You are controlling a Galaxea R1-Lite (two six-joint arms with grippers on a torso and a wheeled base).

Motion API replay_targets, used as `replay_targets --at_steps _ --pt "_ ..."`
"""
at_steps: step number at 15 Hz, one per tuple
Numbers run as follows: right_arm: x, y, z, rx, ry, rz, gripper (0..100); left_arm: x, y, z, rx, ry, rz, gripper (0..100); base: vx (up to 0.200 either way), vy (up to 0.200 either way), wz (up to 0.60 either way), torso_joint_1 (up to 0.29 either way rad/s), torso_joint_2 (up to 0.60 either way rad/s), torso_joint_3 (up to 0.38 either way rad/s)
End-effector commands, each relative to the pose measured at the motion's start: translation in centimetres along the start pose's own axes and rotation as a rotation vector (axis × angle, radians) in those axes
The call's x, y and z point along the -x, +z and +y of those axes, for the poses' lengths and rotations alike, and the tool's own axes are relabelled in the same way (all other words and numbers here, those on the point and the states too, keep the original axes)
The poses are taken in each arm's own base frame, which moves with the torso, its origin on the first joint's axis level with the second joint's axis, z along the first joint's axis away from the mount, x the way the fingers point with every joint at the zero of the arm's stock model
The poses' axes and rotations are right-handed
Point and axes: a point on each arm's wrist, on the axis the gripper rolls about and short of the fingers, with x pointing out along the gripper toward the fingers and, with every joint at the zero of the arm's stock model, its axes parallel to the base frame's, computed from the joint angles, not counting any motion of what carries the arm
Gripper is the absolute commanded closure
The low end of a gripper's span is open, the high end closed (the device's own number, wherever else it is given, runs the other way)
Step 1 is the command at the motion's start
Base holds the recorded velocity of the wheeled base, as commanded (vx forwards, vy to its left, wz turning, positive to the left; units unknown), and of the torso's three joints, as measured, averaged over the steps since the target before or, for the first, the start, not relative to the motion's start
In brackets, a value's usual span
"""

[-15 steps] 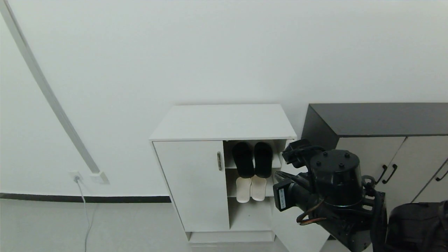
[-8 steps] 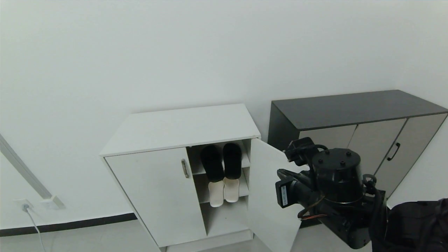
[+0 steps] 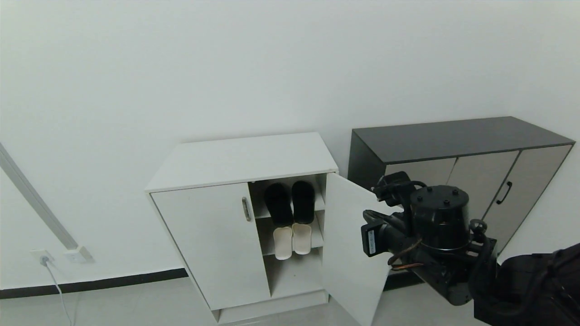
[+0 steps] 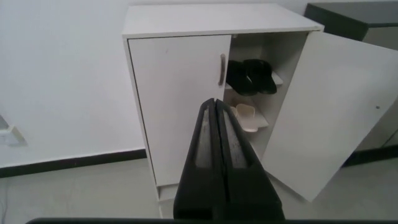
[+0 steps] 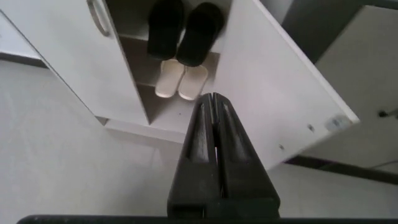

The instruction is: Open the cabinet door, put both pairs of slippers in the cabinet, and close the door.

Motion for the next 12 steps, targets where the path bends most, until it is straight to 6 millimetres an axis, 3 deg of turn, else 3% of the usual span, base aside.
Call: replay_targets --at_steps 1,3,7,12 --pt "-1.8 0.1 -2.0 -0.02 -0.066 0.006 100 0.0 0.0 0.0 0.0 0.0 0.002 100 0.0 0.0 0.0 0.0 0.0 0.0" --pt "-3.0 0.1 -3.7 -0.033 -0.077 0.014 100 0.0 0.0 0.0 0.0 0.0 0.002 100 0.0 0.0 0.0 0.0 0.0 0.0" --pt "-8.7 0.0 -8.9 -0.091 -0.218 0.01 100 0.0 0.0 0.0 0.0 0.0 0.002 100 0.0 0.0 0.0 0.0 0.0 0.0" --pt "-12.4 -1.8 -11.3 -0.104 -0.259 0.043 100 0.0 0.0 0.0 0.0 0.0 0.002 100 0.0 0.0 0.0 0.0 0.0 0.0"
